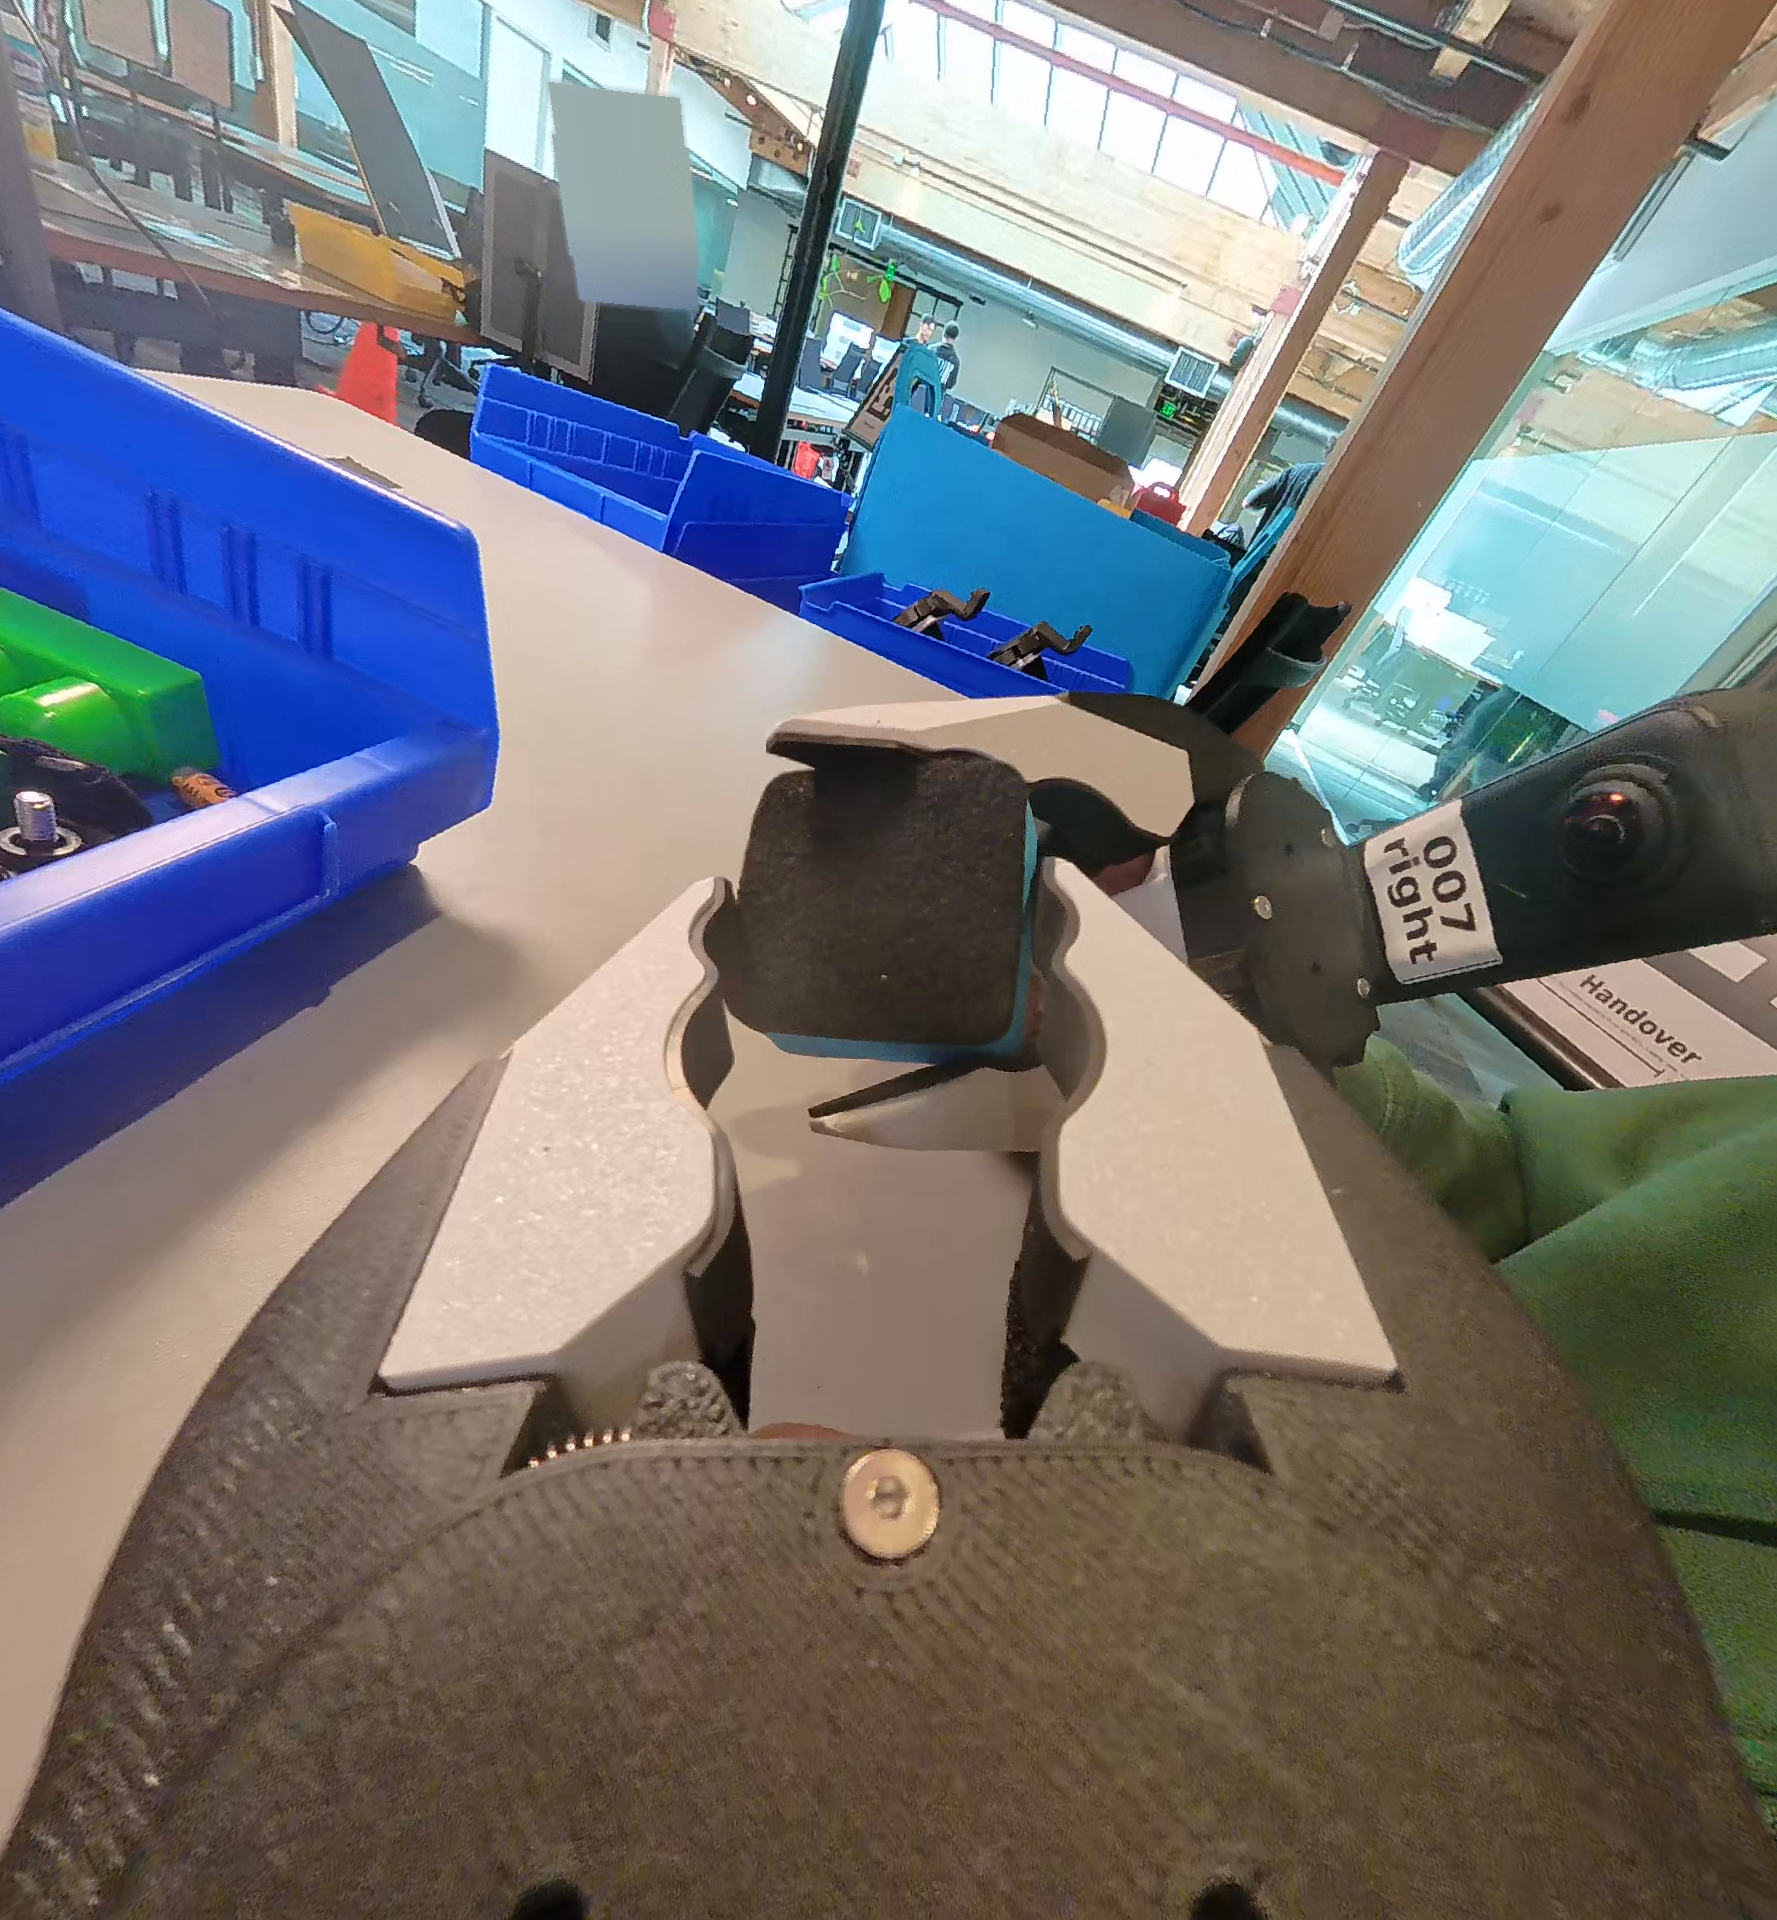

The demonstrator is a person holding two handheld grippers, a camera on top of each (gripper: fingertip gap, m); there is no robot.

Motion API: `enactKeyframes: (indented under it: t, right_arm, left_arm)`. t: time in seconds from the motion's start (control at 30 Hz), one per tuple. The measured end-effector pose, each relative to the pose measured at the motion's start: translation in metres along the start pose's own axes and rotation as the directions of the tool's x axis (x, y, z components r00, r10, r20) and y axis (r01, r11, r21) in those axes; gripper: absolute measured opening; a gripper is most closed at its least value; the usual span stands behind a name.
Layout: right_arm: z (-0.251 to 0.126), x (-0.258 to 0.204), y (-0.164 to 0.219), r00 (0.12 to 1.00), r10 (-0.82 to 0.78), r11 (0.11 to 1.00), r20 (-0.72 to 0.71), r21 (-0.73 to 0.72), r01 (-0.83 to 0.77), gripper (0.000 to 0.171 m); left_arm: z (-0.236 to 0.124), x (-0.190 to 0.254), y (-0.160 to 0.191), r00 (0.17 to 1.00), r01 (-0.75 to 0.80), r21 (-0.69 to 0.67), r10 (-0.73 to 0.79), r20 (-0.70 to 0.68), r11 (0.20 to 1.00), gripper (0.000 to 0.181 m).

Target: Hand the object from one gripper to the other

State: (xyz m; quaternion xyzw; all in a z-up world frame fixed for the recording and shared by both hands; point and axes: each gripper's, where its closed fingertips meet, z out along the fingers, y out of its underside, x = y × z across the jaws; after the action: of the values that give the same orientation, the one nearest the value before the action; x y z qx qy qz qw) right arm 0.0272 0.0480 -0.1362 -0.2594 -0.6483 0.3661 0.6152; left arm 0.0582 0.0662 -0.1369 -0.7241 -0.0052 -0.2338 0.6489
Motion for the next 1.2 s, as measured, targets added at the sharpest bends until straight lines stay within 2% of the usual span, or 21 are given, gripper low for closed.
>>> enactKeyframes:
  t: [0.67,0.87,1.03,1.2]
  right_arm:
    - [0.0,0.003,0.002,1.0,0.031,0.999,-0.002,-0.009,-0.031,0.064]
    - [0.001,0.011,0.009,0.999,0.03,0.998,-0.043,-0.049,-0.032,0.064]
    - [0.001,0.015,0.015,0.997,0.008,0.996,-0.074,-0.083,-0.015,0.064]
    - [0.002,0.013,0.017,0.996,-0.035,0.995,-0.077,-0.098,0.027,0.064]
  left_arm:
    - [0.001,0.002,0.0,0.999,-0.032,-0.004,0.032,0.009,0.999,0.062]
    - [0.001,-0.002,-0.004,0.958,-0.257,-0.008,0.256,0.127,0.966,0.065]
    - [0.001,-0.003,-0.007,0.848,-0.48,-0.048,0.477,0.233,0.876,0.065]
    - [0.001,-0.006,-0.007,0.757,-0.584,-0.096,0.583,0.295,0.806,0.061]
